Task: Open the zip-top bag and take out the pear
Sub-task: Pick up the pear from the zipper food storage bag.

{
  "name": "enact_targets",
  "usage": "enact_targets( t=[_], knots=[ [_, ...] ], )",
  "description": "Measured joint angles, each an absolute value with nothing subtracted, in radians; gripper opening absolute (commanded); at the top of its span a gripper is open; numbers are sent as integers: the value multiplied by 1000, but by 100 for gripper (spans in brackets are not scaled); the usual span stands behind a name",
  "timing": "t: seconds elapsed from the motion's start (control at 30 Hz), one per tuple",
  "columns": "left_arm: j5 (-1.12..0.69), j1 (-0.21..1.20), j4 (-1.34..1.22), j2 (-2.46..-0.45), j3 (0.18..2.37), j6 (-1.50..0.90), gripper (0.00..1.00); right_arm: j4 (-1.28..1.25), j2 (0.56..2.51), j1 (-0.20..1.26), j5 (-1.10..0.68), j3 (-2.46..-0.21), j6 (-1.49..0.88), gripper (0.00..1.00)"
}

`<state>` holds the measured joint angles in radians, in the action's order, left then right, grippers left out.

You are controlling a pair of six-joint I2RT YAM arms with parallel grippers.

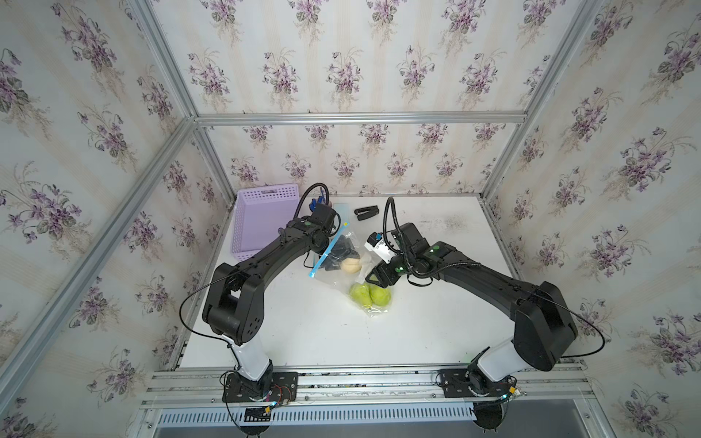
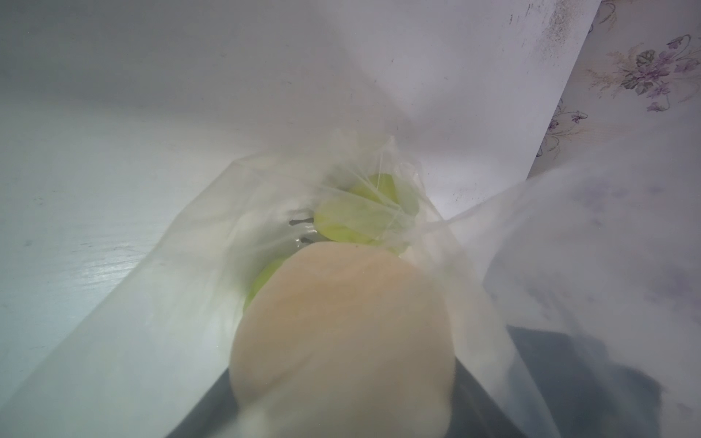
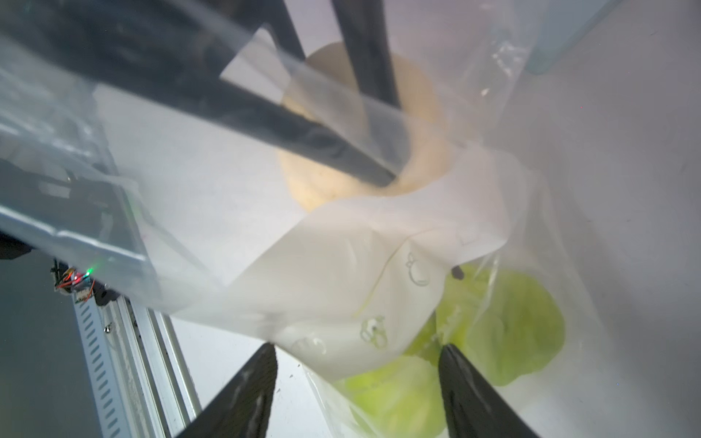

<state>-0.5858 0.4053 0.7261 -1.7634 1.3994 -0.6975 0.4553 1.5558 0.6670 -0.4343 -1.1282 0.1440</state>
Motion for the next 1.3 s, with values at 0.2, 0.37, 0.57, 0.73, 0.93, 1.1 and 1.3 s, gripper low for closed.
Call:
enact_targets(
  t=[0.2,0.37,0.57,0.73,0.93,1.1,1.3],
  knots=[
    [-586,406,729,-1765,1403,-698,60,447,1597,693,-398,-1128,160,3],
    [-605,390,750,-1748,1423,-697,58,402,1604,684,-278,-1103,129,0],
    [-650,336,797,-1668,1451,-690,58,378,1582,657,-193,-1060,112,0],
    [-740,313,812,-1625,1456,-707,58,375,1577,660,-144,-1035,104,0],
    [-776,197,883,-1535,1467,-690,57,377,1576,654,-113,-1031,76,0],
    [-714,27,973,-1478,1541,-669,57,377,1562,654,-113,-1024,51,0],
    [-583,-122,1055,-1549,1754,-604,58,380,1562,654,-118,-1030,33,0]
  ],
)
